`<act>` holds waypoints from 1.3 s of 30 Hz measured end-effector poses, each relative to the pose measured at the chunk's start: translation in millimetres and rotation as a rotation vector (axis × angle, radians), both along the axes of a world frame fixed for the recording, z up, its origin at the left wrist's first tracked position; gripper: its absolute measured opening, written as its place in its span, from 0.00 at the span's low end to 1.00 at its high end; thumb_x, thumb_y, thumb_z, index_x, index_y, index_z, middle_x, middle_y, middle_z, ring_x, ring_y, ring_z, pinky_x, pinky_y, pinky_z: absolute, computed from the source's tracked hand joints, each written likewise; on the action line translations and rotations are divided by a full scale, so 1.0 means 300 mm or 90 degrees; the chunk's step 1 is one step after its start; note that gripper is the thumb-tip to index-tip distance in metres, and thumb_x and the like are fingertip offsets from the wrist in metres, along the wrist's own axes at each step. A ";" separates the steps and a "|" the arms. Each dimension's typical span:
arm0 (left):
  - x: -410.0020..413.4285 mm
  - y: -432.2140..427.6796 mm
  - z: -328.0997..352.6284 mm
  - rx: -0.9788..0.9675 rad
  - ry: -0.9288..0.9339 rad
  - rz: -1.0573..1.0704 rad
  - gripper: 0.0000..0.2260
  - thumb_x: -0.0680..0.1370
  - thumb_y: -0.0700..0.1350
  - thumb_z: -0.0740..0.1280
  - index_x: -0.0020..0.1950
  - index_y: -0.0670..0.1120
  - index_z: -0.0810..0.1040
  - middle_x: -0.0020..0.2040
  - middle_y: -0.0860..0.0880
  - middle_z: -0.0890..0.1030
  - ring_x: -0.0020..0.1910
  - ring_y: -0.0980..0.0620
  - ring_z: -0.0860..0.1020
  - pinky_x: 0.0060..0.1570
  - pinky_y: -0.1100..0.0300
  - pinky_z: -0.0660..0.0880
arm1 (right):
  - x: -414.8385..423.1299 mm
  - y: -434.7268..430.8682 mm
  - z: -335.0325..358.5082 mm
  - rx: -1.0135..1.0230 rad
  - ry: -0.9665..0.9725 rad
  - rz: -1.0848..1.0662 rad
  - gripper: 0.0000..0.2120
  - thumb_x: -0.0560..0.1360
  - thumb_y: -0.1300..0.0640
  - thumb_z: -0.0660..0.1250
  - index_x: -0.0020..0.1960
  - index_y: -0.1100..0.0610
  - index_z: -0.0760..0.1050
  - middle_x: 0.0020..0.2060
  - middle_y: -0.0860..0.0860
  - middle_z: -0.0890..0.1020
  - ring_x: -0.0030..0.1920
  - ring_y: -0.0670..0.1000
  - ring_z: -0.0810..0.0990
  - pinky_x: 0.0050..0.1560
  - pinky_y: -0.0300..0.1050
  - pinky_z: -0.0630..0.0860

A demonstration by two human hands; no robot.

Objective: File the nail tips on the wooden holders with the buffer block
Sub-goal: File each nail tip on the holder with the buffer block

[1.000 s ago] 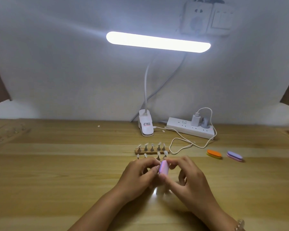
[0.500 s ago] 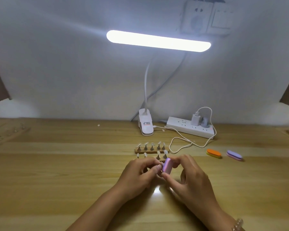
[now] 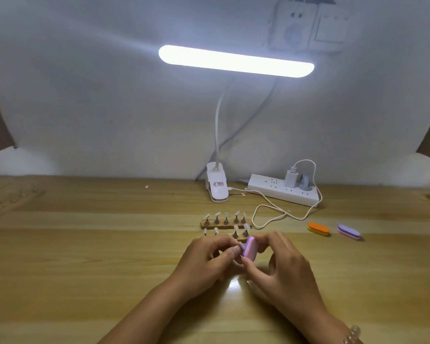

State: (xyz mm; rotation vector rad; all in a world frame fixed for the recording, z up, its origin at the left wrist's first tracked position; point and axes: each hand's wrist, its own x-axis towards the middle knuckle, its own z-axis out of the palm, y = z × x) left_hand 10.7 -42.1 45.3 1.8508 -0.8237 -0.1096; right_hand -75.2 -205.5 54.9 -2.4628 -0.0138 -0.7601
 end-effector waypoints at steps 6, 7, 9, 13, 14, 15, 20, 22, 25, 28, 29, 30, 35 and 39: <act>0.002 0.001 0.001 0.009 -0.007 0.002 0.09 0.81 0.42 0.66 0.47 0.54 0.83 0.41 0.56 0.84 0.27 0.54 0.77 0.31 0.60 0.72 | 0.008 -0.013 -0.001 0.105 0.007 0.016 0.11 0.68 0.49 0.75 0.48 0.44 0.76 0.42 0.42 0.78 0.32 0.45 0.73 0.34 0.37 0.69; 0.001 0.001 0.001 0.015 -0.011 0.001 0.09 0.80 0.42 0.67 0.47 0.55 0.83 0.42 0.57 0.84 0.27 0.54 0.77 0.31 0.61 0.72 | 0.007 -0.011 -0.001 0.109 0.008 0.028 0.11 0.69 0.46 0.74 0.49 0.44 0.77 0.42 0.41 0.79 0.32 0.47 0.73 0.34 0.37 0.69; 0.004 0.002 0.000 0.018 -0.006 0.010 0.08 0.80 0.41 0.67 0.49 0.53 0.84 0.44 0.57 0.84 0.27 0.54 0.78 0.30 0.60 0.72 | 0.000 -0.001 -0.001 0.113 0.017 0.073 0.12 0.68 0.40 0.70 0.48 0.44 0.77 0.42 0.42 0.79 0.31 0.48 0.74 0.33 0.37 0.71; 0.001 -0.001 0.002 0.011 -0.020 0.015 0.06 0.78 0.44 0.71 0.47 0.56 0.84 0.42 0.59 0.85 0.25 0.57 0.76 0.29 0.63 0.70 | 0.010 -0.017 0.001 0.154 0.020 0.021 0.10 0.69 0.39 0.71 0.43 0.44 0.78 0.38 0.44 0.79 0.32 0.46 0.74 0.34 0.39 0.69; -0.003 -0.002 0.003 0.013 -0.025 0.016 0.06 0.77 0.45 0.72 0.46 0.57 0.84 0.40 0.60 0.84 0.25 0.59 0.75 0.29 0.64 0.69 | 0.012 -0.021 -0.001 0.147 0.021 0.005 0.10 0.68 0.38 0.70 0.42 0.44 0.77 0.38 0.44 0.78 0.32 0.46 0.73 0.34 0.40 0.69; -0.005 -0.001 0.003 0.015 -0.024 0.020 0.05 0.77 0.45 0.73 0.45 0.56 0.84 0.37 0.62 0.83 0.25 0.60 0.75 0.29 0.66 0.68 | 0.010 -0.019 -0.003 0.130 0.024 0.002 0.12 0.68 0.37 0.69 0.42 0.44 0.76 0.38 0.44 0.77 0.33 0.46 0.73 0.34 0.41 0.70; -0.004 0.000 0.001 0.023 -0.019 0.031 0.02 0.76 0.45 0.74 0.43 0.51 0.84 0.31 0.63 0.79 0.24 0.62 0.73 0.28 0.66 0.66 | 0.010 -0.013 -0.004 0.120 0.025 -0.009 0.17 0.66 0.35 0.69 0.40 0.48 0.74 0.35 0.45 0.75 0.33 0.47 0.73 0.35 0.45 0.71; -0.006 0.000 0.003 0.024 -0.027 0.030 0.01 0.75 0.46 0.74 0.43 0.51 0.84 0.32 0.63 0.80 0.25 0.61 0.73 0.29 0.65 0.66 | 0.011 -0.019 -0.007 0.113 0.022 -0.030 0.17 0.67 0.36 0.71 0.40 0.49 0.73 0.35 0.46 0.75 0.34 0.46 0.73 0.36 0.47 0.72; -0.004 0.001 0.001 0.018 -0.019 0.032 0.01 0.71 0.51 0.72 0.40 0.56 0.83 0.36 0.61 0.81 0.27 0.58 0.73 0.29 0.62 0.68 | 0.003 -0.004 -0.008 0.073 0.037 0.005 0.19 0.66 0.34 0.69 0.41 0.48 0.72 0.35 0.44 0.73 0.35 0.45 0.73 0.34 0.45 0.71; 0.001 0.002 -0.010 0.035 -0.042 0.032 0.04 0.73 0.50 0.74 0.40 0.59 0.82 0.35 0.62 0.81 0.28 0.59 0.73 0.31 0.63 0.67 | 0.014 -0.020 -0.007 0.113 0.028 -0.043 0.18 0.67 0.35 0.69 0.40 0.49 0.73 0.34 0.46 0.73 0.34 0.44 0.72 0.35 0.44 0.70; 0.001 0.002 -0.011 0.037 -0.046 0.025 0.05 0.74 0.49 0.74 0.40 0.59 0.82 0.37 0.62 0.81 0.28 0.59 0.73 0.32 0.63 0.68 | 0.014 -0.023 -0.006 0.110 0.024 -0.052 0.17 0.67 0.36 0.70 0.40 0.49 0.72 0.34 0.46 0.73 0.34 0.44 0.72 0.35 0.43 0.69; 0.000 0.001 -0.010 0.037 -0.047 0.019 0.05 0.74 0.50 0.73 0.40 0.60 0.82 0.37 0.62 0.82 0.28 0.59 0.73 0.32 0.63 0.68 | 0.012 -0.020 -0.007 0.094 0.024 -0.044 0.17 0.67 0.36 0.70 0.41 0.48 0.72 0.34 0.45 0.73 0.34 0.44 0.73 0.34 0.42 0.69; 0.001 -0.001 -0.008 0.034 -0.051 0.011 0.01 0.76 0.50 0.71 0.45 0.56 0.83 0.42 0.59 0.84 0.28 0.59 0.74 0.33 0.61 0.69 | 0.016 -0.017 -0.002 0.134 0.033 -0.031 0.16 0.68 0.38 0.72 0.41 0.50 0.75 0.32 0.48 0.74 0.32 0.45 0.72 0.36 0.47 0.71; -0.001 -0.001 0.001 0.004 -0.031 0.003 0.05 0.79 0.47 0.67 0.48 0.53 0.83 0.43 0.57 0.84 0.28 0.56 0.77 0.32 0.59 0.72 | 0.010 -0.019 -0.002 0.136 0.013 -0.002 0.16 0.68 0.37 0.71 0.44 0.48 0.77 0.34 0.46 0.76 0.31 0.47 0.72 0.34 0.40 0.70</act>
